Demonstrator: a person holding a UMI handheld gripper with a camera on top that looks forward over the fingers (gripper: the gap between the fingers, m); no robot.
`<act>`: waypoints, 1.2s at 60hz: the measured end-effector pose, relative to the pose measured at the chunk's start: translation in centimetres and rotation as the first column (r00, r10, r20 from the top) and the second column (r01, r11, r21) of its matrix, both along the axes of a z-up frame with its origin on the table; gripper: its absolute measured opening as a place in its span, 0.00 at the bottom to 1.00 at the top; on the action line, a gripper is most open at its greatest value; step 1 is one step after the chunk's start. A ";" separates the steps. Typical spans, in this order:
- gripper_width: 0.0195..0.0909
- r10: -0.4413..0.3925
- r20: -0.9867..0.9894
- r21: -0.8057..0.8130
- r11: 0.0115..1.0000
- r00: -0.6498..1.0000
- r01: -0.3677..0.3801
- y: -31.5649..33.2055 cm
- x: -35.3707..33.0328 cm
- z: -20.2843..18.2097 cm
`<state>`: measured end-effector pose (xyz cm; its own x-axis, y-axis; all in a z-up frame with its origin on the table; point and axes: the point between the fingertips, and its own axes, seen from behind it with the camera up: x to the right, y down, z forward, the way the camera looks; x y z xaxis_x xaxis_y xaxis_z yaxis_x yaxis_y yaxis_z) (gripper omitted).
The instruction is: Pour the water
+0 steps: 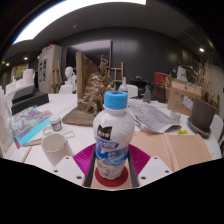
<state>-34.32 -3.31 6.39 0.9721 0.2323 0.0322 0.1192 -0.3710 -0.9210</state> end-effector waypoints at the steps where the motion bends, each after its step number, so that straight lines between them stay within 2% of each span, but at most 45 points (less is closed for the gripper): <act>1: 0.51 -0.003 0.003 -0.005 1.000 1.000 0.003 -0.1 0.1 0.1; 7: 0.84 -0.021 0.010 -0.026 0.999 1.000 0.021 -1.5 0.2 1.2; 9: 0.90 -0.027 0.011 -0.031 0.999 1.000 0.027 -2.2 0.3 1.9; 12: 0.92 -0.040 0.018 -0.039 0.998 0.999 0.040 -3.5 0.3 3.0; 30: 0.92 -0.179 0.065 -0.151 0.971 0.982 0.187 -18.2 -0.7 10.4; 45: 0.93 -0.225 0.066 -0.170 0.958 0.972 0.233 -29.2 -3.8 14.8; 56: 0.93 -0.229 0.077 -0.183 0.953 0.970 0.239 -32.7 -5.6 14.9; 72: 0.93 -0.213 0.095 -0.190 0.955 0.972 0.228 -33.3 -7.1 14.7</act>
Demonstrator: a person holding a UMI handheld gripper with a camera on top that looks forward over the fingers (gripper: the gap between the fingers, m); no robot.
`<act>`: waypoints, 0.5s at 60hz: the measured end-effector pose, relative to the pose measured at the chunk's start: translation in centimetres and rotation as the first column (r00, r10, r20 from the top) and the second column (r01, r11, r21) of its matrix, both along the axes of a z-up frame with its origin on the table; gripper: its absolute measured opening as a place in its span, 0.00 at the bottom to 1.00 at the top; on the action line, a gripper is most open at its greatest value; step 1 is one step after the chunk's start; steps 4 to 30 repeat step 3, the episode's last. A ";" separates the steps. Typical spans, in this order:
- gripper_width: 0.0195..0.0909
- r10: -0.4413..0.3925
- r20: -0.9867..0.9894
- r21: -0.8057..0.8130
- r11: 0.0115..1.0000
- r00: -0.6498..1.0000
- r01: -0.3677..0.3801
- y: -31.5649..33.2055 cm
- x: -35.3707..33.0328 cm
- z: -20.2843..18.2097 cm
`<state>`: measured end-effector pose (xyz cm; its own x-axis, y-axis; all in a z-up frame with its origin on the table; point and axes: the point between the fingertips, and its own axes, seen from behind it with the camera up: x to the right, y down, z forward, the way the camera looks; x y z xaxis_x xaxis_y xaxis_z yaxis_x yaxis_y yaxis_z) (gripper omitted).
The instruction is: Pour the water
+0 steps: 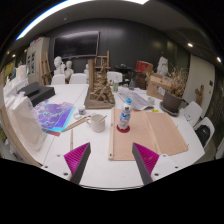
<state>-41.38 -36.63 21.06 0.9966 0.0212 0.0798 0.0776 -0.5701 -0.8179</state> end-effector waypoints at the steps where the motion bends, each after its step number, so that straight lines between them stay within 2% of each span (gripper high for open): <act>1: 0.93 -0.001 -0.005 0.000 1.000 1.000 0.001 -0.1 -0.1 0.0; 30: 0.92 -0.004 -0.012 -0.003 1.000 1.000 0.004 -0.1 -0.3 -0.1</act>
